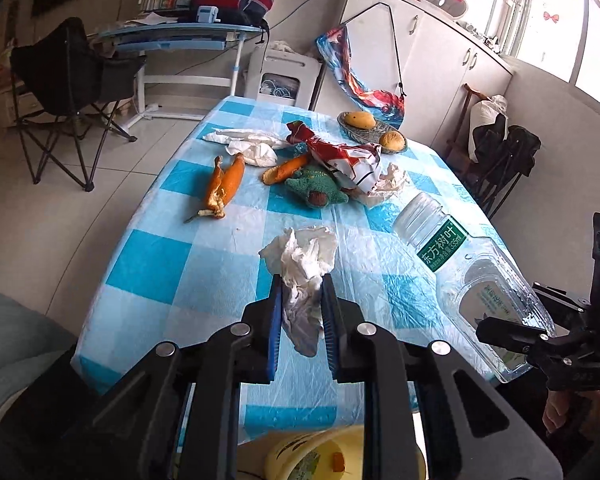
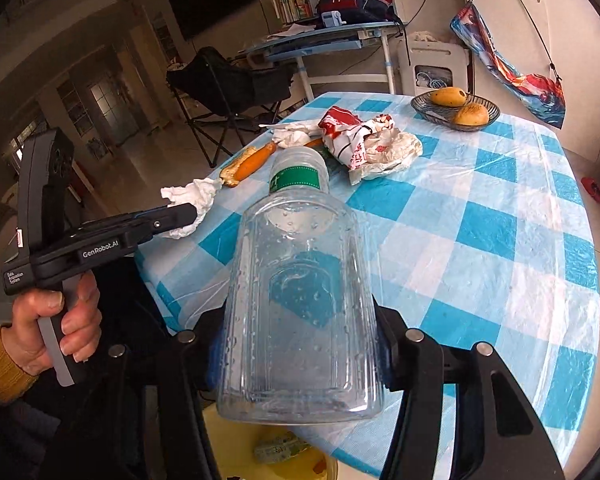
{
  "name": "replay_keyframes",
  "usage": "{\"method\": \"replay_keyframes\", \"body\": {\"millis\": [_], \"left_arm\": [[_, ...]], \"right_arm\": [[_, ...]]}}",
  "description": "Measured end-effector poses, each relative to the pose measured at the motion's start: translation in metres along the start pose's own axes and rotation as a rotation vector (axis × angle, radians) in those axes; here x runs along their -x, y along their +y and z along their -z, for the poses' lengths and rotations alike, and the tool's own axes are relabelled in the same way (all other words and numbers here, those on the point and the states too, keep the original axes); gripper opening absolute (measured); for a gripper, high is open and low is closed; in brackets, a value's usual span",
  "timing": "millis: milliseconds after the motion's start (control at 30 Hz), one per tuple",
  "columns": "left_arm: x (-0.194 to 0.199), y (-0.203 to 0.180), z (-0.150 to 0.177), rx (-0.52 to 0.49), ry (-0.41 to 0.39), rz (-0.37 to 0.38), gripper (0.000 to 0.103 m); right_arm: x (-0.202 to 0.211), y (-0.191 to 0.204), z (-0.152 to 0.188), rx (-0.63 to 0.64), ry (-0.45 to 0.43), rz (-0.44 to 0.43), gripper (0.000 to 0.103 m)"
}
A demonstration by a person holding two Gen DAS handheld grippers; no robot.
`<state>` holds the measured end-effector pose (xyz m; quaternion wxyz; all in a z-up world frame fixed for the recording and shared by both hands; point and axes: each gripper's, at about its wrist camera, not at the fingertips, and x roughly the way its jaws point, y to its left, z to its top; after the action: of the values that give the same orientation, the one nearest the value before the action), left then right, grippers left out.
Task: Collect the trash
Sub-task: 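Grasp the crumpled white tissue with the left gripper while the right gripper holds the bottle, then carry bottle and tissue over the yellow bucket and open both grippers to drop them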
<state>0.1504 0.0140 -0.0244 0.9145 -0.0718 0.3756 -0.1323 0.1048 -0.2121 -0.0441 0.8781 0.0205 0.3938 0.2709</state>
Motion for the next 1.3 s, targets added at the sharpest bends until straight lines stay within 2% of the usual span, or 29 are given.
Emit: {"method": "replay_keyframes", "body": {"millis": [233,467,567,700,767,833,900,933,967,1033,1100,1167,1233,1300], "left_arm": [[0.036,0.002,0.039,-0.008,0.01,0.0,0.018],[0.057,-0.005,0.065,-0.02,0.042,0.024,0.018],[0.058,-0.015,0.077,-0.034,0.091,0.054,0.018],[0.042,-0.028,0.101,-0.044,0.249,0.09,0.018],[0.032,-0.034,0.116,-0.056,0.329,0.103,0.018],[0.024,-0.041,0.127,-0.089,0.402,0.121,0.018],[0.023,-0.046,0.131,-0.109,0.416,0.127,0.019],[0.024,-0.047,0.132,-0.112,0.419,0.14,0.025],[0.025,-0.048,0.132,-0.112,0.414,0.146,0.028],[0.027,-0.047,0.131,-0.105,0.392,0.143,0.051],[0.032,-0.044,0.126,-0.081,0.354,0.143,0.06],[0.036,-0.038,0.122,-0.053,0.312,0.141,0.065],[0.041,-0.031,0.116,-0.012,0.268,0.14,0.069],[0.044,-0.024,0.111,0.029,0.232,0.138,0.07]], "right_arm": [[0.021,0.051,0.045,0.065,0.114,-0.043,0.055],[0.016,0.091,0.092,0.177,0.309,-0.029,0.055],[0.0,0.098,0.105,0.22,0.397,0.003,0.055],[-0.01,0.094,0.108,0.214,0.441,0.071,0.056],[-0.002,0.086,0.103,0.177,0.423,0.097,0.058],[0.011,0.072,0.097,0.139,0.388,0.148,0.065],[0.027,0.054,0.09,0.075,0.334,0.202,0.072],[0.035,0.044,0.087,0.026,0.3,0.215,0.074],[0.043,0.034,0.085,-0.031,0.26,0.218,0.076],[0.055,0.017,0.082,-0.128,0.168,0.205,0.083],[0.058,0.007,0.083,-0.204,0.106,0.198,0.085],[0.06,0.001,0.081,-0.255,0.075,0.246,0.085],[0.067,0.004,0.078,-0.272,0.021,0.253,0.085],[0.072,0.006,0.076,-0.267,-0.033,0.26,0.09]]}}
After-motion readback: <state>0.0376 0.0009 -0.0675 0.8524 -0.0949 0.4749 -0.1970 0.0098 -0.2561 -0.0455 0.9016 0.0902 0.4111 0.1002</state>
